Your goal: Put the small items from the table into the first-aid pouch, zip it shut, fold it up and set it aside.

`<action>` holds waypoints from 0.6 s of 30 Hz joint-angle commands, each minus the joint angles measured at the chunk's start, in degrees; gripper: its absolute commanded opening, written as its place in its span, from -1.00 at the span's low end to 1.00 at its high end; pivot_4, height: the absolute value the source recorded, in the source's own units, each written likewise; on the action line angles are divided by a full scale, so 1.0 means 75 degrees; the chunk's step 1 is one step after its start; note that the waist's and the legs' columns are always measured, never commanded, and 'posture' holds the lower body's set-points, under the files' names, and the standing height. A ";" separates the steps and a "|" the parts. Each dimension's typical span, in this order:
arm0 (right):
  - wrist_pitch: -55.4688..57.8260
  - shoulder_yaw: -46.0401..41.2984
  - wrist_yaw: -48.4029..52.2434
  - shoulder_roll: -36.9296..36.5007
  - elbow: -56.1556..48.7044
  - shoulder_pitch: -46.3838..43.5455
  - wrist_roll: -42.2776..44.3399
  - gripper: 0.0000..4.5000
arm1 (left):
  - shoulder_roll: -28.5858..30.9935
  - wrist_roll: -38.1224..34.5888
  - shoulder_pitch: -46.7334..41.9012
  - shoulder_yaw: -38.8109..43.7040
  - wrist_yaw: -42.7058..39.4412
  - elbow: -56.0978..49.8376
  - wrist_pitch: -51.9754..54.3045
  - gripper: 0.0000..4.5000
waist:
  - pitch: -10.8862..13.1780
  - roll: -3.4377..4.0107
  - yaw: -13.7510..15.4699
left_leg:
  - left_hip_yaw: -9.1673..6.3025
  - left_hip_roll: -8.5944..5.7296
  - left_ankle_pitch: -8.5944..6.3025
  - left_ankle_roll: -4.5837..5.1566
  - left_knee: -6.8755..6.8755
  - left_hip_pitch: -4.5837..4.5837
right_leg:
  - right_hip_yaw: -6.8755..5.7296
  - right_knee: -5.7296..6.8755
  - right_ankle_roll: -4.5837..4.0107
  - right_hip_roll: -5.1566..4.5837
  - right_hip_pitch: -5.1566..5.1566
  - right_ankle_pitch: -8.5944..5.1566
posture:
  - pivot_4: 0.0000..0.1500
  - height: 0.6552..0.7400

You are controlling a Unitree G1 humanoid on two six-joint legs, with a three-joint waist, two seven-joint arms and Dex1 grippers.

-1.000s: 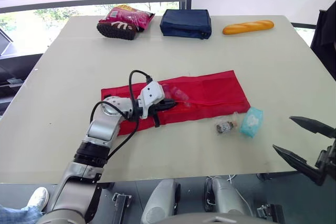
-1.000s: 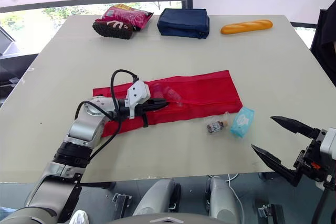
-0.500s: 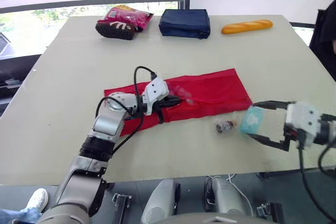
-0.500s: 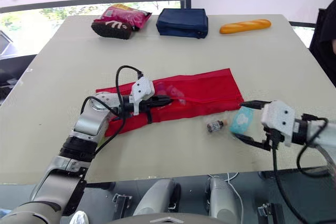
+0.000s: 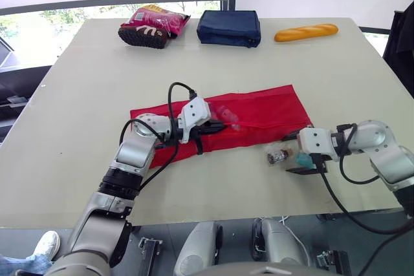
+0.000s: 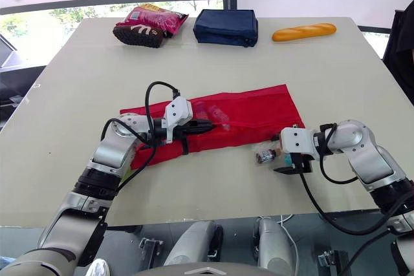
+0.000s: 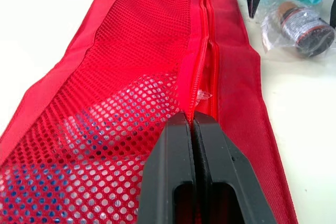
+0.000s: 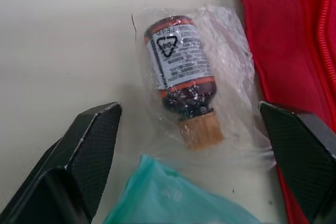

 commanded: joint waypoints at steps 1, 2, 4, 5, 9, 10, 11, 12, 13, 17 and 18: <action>0.0137 -0.0159 0.0067 -0.0121 -0.0236 0.0122 0.0048 0.21 | 0.0033 -0.0089 -0.0033 0.0106 0.0018 -0.0272 -0.0017 -1.00 | 0.0000 0.0000 -0.0002 | 0.0000 0.0000 0.0000 0.0000 0.0000 0.0001 | 0.0001 0.0000 0.0000 0.0000 0.0000 0.0000 | 1.00 0.99; 0.0395 -0.0288 0.0050 -0.0112 -0.0410 0.0194 0.0236 0.03 | 0.0033 -0.0086 -0.0034 0.0106 0.0018 -0.0269 -0.0015 -1.00 | 0.0000 0.0000 0.0000 | 0.0000 0.0000 0.0000 0.0000 0.0000 0.0001 | 0.0001 0.0000 0.0000 -0.0001 0.0000 0.0001 | 1.00 0.99; 0.0824 -0.0501 -0.0016 -0.0136 -0.0758 0.0305 0.0471 -0.32 | 0.0028 -0.0083 -0.0046 0.0101 0.0006 -0.0258 -0.0015 -1.00 | 0.0000 0.0000 -0.0001 | -0.0001 0.0001 0.0001 -0.0001 0.0000 0.0002 | 0.0000 0.0002 -0.0002 -0.0001 0.0001 0.0002 | 1.00 0.99; 0.1010 -0.0569 -0.0032 -0.0192 -0.0928 0.0365 0.0529 -0.49 | 0.0023 -0.0083 -0.0056 0.0098 -0.0001 -0.0249 -0.0015 -1.00 | 0.0000 0.0000 -0.0001 | -0.0001 0.0001 0.0001 -0.0001 0.0000 0.0002 | 0.0000 0.0002 -0.0002 -0.0002 0.0000 0.0002 | 1.00 0.99; 0.2418 -0.0943 -0.0512 -0.0099 -0.2011 0.0648 0.1036 -0.84 | -0.0062 -0.0165 -0.0110 0.0094 -0.0035 -0.0249 0.0065 -1.00 | 0.0000 0.0001 0.0002 | -0.0001 0.0002 0.0000 -0.0001 0.0000 0.0001 | 0.0001 0.0002 -0.0003 -0.0004 -0.0001 0.0002 | 1.00 0.99; 0.2872 -0.1010 -0.0763 -0.0022 -0.2352 0.0726 0.1105 -0.84 | -0.0081 -0.0191 -0.0115 0.0097 -0.0042 -0.0265 0.0100 -1.00 | 0.0000 0.0001 0.0007 | -0.0001 0.0002 0.0000 -0.0001 0.0000 0.0001 | 0.0001 0.0002 -0.0003 -0.0005 -0.0001 0.0002 | 1.00 0.99; 0.3205 -0.1039 -0.1034 0.0075 -0.2626 0.0781 0.1099 -0.84 | -0.0097 -0.0208 -0.0117 0.0099 -0.0048 -0.0280 0.0126 -1.00 | 0.0000 0.0001 0.0009 | -0.0003 0.0002 0.0000 -0.0001 0.0000 0.0000 | 0.0001 0.0002 -0.0003 -0.0006 -0.0002 0.0002 | 1.00 0.99; 0.3586 -0.1048 -0.1294 0.0185 -0.2879 0.0819 0.1124 -0.84 | -0.0114 -0.0220 -0.0116 0.0102 -0.0050 -0.0292 0.0153 -1.00 | 0.0000 0.0001 0.0010 | -0.0006 0.0003 0.0000 -0.0002 0.0000 0.0000 | -0.0001 0.0002 -0.0003 -0.0006 -0.0002 0.0002 | 1.00 0.99; 0.4105 -0.1029 -0.1557 0.0290 -0.3170 0.0858 0.1162 -0.84 | -0.0137 -0.0231 -0.0113 0.0102 -0.0045 -0.0303 0.0181 -1.00 | -0.0001 0.0001 0.0010 | -0.0007 0.0003 0.0000 -0.0002 0.0000 -0.0001 | -0.0001 0.0003 -0.0003 -0.0006 -0.0002 0.0002 | 1.00 0.99; 0.5636 -0.0687 -0.2717 0.0840 -0.3843 0.0791 0.0870 -0.84 | -0.0240 -0.0276 -0.0083 0.0083 0.0009 -0.0371 0.0284 -1.00 | -0.0001 0.0003 0.0009 | -0.0006 0.0002 0.0000 -0.0002 0.0000 -0.0001 | 0.0000 0.0004 -0.0003 -0.0009 -0.0004 0.0002 | 1.00 0.99; 0.5865 -0.0522 -0.3020 0.0978 -0.3900 0.0693 0.0691 -0.84 | -0.0294 -0.0309 -0.0077 0.0087 0.0049 -0.0417 0.0357 -1.00 | -0.0001 0.0002 0.0012 | -0.0006 0.0002 0.0000 -0.0002 0.0000 -0.0001 | 0.0000 0.0004 -0.0004 -0.0009 -0.0004 0.0002 | 1.00 0.99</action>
